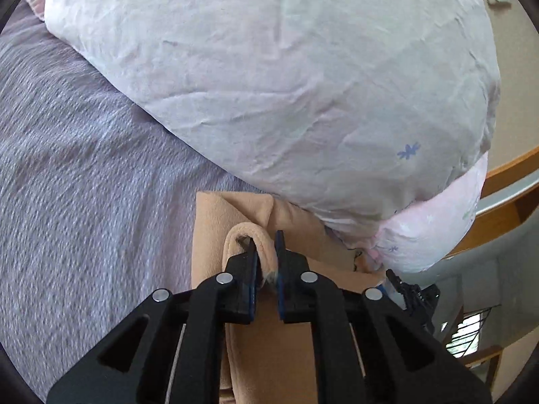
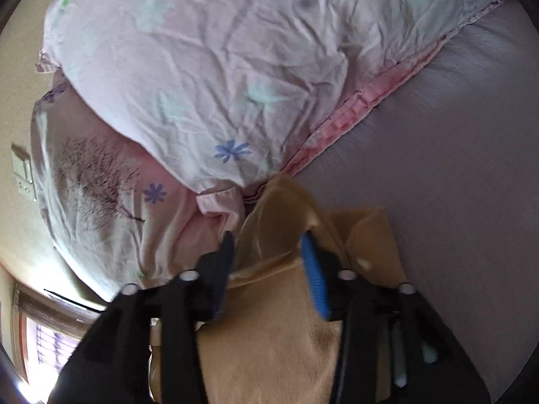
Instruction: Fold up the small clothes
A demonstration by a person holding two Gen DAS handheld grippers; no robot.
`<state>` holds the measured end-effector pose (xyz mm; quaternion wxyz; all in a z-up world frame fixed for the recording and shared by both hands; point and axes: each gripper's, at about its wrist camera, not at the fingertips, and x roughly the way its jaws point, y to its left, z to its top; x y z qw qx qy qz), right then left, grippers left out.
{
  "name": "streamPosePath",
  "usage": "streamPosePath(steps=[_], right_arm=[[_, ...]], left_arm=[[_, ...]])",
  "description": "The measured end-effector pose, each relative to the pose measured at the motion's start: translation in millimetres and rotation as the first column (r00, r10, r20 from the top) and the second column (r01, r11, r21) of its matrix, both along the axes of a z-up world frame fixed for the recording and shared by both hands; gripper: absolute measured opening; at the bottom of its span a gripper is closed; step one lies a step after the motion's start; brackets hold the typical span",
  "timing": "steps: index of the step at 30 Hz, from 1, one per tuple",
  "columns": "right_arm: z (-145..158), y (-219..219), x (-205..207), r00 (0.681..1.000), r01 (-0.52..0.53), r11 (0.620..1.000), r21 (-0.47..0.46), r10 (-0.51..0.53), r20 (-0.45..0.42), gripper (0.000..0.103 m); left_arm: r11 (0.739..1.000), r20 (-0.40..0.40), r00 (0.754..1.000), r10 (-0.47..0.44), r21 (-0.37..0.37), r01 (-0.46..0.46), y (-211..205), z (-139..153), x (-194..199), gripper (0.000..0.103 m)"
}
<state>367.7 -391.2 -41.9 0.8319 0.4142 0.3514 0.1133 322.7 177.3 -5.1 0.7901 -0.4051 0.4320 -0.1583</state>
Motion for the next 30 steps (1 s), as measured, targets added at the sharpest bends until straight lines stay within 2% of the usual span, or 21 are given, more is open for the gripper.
streamPosePath(steps=[1,2,4,6,9,11,13,15,17,19,21,22,23,24,26,30], right_arm=[[-1.0,-2.5,1.6,1.000,0.020,1.000,0.016,-0.020,0.004,0.052],[-1.0,-6.0,1.9,0.999,0.041,0.999,0.029,-0.041,0.004,0.053],[4.0,-14.6,-6.0,0.996,0.089,0.996,0.018,-0.089,0.019,0.056],[12.6,-19.8,-21.2,0.994,0.101,0.995,-0.003,-0.100,0.051,0.067],[23.4,-19.8,-51.7,0.993,0.037,0.999,-0.018,-0.035,0.109,0.074],[26.4,-19.2,-71.0,0.990,-0.012,0.999,-0.033,0.017,0.142,0.078],[26.9,-16.1,-89.3,0.984,-0.048,0.998,-0.049,0.055,0.172,0.082],[29.7,-13.2,-99.9,0.978,-0.073,0.996,-0.054,0.082,0.194,0.083],[30.2,-11.6,-106.9,0.970,-0.091,0.994,-0.061,0.102,0.221,0.085],[28.8,-10.2,-111.8,0.958,-0.094,0.994,-0.049,0.103,0.269,0.087],[25.5,-13.3,-120.7,0.939,-0.069,0.997,-0.041,0.079,0.334,0.091],[26.9,-19.1,-129.9,0.932,-0.057,0.998,-0.038,0.067,0.357,0.091],[23.3,-19.6,-129.3,0.934,-0.050,0.998,-0.042,0.061,0.352,0.091],[24.7,-21.5,-127.6,0.941,-0.053,0.997,-0.050,0.067,0.332,0.091],[24.7,-22.3,-128.1,0.940,-0.054,0.997,-0.060,0.071,0.333,0.091],[29.3,-25.1,-134.3,0.929,-0.038,0.997,-0.067,0.060,0.365,0.091]], left_arm=[[0.999,-0.005,1.000,0.016,-0.041,-0.016,6.6,-0.7,0.4,0.029],[0.997,0.001,0.999,0.043,-0.068,-0.042,13.9,0.8,-1.2,0.056],[0.991,0.033,0.992,0.124,-0.047,-0.122,28.5,10.7,-13.1,0.090],[0.995,0.062,0.993,0.102,-0.028,-0.101,33.7,20.3,-24.5,0.090],[0.999,0.047,0.999,-0.018,0.036,0.016,25.9,25.1,-50.9,0.090],[0.991,0.020,0.995,-0.093,0.102,0.091,12.5,20.5,-65.0,0.090],[0.980,-0.012,0.989,-0.150,0.127,0.151,0.0,13.5,-78.9,0.090],[0.972,-0.044,0.982,-0.184,0.139,0.189,-9.8,3.1,-85.6,0.090],[0.963,-0.030,0.982,-0.188,0.191,0.191,-21.2,3.3,-90.0,0.090],[0.964,-0.029,0.984,-0.178,0.198,0.181,-31.4,1.3,-91.5,0.088],[0.969,-0.039,0.986,-0.160,0.184,0.164,-39.6,-3.6,-90.4,0.068],[0.976,-0.065,0.987,-0.149,0.149,0.157,-42.1,-9.0,-85.9,0.044],[0.986,-0.087,0.988,-0.125,0.100,0.133,-40.7,-15.1,-84.1,0.030],[0.992,-0.093,0.990,-0.110,0.052,0.115,-42.4,-18.9,-78.6,0.028],[0.996,-0.087,0.992,-0.090,0.013,0.091,-43.0,-15.2,-75.9,0.024],[0.991,0.016,0.992,-0.123,0.050,0.122,-78.0,31.8,-74.4,0.023]])
